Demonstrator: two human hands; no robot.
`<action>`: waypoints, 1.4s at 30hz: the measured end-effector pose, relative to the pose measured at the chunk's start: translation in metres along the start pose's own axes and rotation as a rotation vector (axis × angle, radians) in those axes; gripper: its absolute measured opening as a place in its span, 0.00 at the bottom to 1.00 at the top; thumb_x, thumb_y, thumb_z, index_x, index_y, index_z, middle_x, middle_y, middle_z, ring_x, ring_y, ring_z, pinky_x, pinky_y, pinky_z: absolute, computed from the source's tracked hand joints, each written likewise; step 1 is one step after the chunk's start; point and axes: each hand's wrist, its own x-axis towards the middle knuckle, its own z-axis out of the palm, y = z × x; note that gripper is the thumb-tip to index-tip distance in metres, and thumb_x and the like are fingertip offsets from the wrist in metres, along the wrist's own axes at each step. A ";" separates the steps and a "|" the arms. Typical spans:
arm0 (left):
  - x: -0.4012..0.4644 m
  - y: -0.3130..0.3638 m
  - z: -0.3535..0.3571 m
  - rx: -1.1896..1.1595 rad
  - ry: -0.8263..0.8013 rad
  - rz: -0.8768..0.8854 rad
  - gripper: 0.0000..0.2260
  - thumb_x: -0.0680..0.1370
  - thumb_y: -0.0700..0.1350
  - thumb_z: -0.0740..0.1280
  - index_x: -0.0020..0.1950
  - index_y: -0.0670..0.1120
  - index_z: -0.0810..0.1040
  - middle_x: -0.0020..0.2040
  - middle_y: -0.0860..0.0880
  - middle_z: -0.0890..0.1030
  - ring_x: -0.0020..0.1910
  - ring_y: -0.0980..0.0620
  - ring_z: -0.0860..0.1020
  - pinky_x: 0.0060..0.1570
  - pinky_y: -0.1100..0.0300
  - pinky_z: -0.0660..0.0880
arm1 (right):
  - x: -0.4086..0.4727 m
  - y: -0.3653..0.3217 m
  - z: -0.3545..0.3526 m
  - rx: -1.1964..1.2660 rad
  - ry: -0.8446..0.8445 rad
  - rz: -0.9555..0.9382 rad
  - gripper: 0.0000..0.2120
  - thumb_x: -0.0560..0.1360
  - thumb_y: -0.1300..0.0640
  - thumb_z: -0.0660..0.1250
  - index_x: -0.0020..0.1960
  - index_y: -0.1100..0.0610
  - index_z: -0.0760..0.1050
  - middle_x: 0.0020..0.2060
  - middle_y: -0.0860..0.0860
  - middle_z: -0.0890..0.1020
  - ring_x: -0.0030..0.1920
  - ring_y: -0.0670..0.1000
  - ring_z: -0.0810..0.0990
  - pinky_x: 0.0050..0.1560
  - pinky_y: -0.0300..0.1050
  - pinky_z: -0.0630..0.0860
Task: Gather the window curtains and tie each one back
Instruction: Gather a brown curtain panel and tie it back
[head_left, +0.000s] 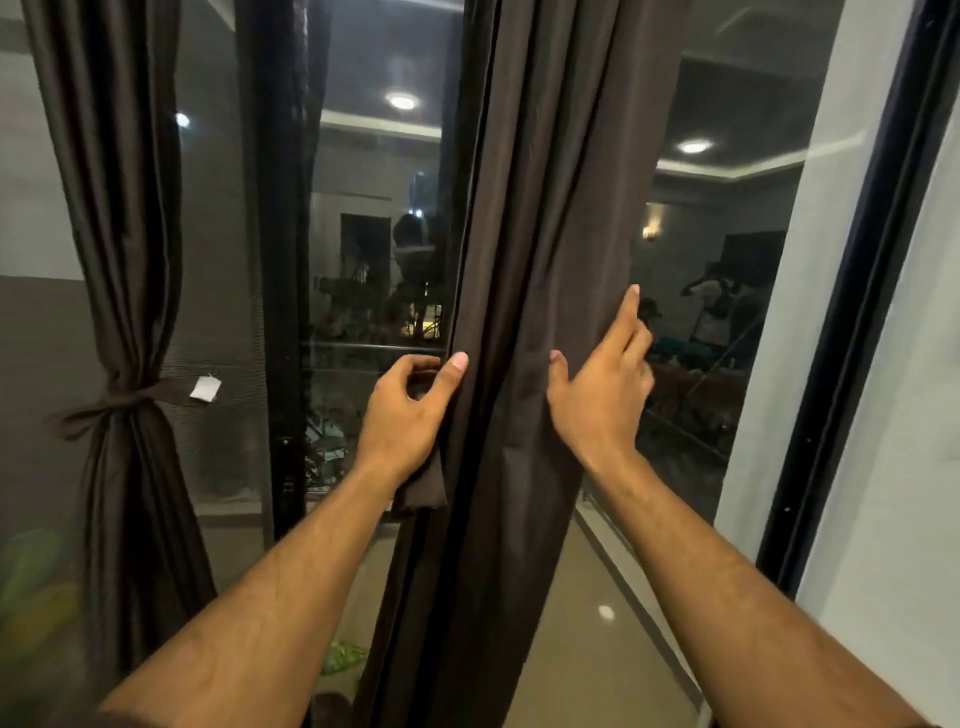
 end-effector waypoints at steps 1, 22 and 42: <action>0.002 -0.002 0.003 0.026 0.056 0.010 0.17 0.76 0.62 0.70 0.54 0.51 0.82 0.49 0.55 0.85 0.50 0.58 0.83 0.56 0.53 0.80 | -0.003 0.004 0.000 -0.128 0.085 -0.061 0.48 0.76 0.53 0.73 0.84 0.58 0.44 0.79 0.60 0.60 0.79 0.62 0.62 0.79 0.63 0.58; -0.017 -0.036 -0.017 0.223 0.182 0.196 0.19 0.79 0.34 0.67 0.64 0.48 0.65 0.47 0.58 0.79 0.40 0.62 0.81 0.38 0.58 0.80 | -0.030 -0.024 0.036 0.156 -0.495 0.098 0.08 0.80 0.51 0.70 0.55 0.56 0.81 0.39 0.47 0.85 0.42 0.47 0.84 0.48 0.48 0.82; -0.005 -0.026 -0.002 0.232 -0.100 0.029 0.16 0.78 0.37 0.66 0.64 0.50 0.80 0.47 0.56 0.85 0.40 0.58 0.84 0.43 0.58 0.84 | -0.018 0.013 0.022 0.224 -0.201 0.318 0.18 0.76 0.46 0.75 0.58 0.53 0.74 0.48 0.46 0.79 0.42 0.43 0.78 0.47 0.47 0.79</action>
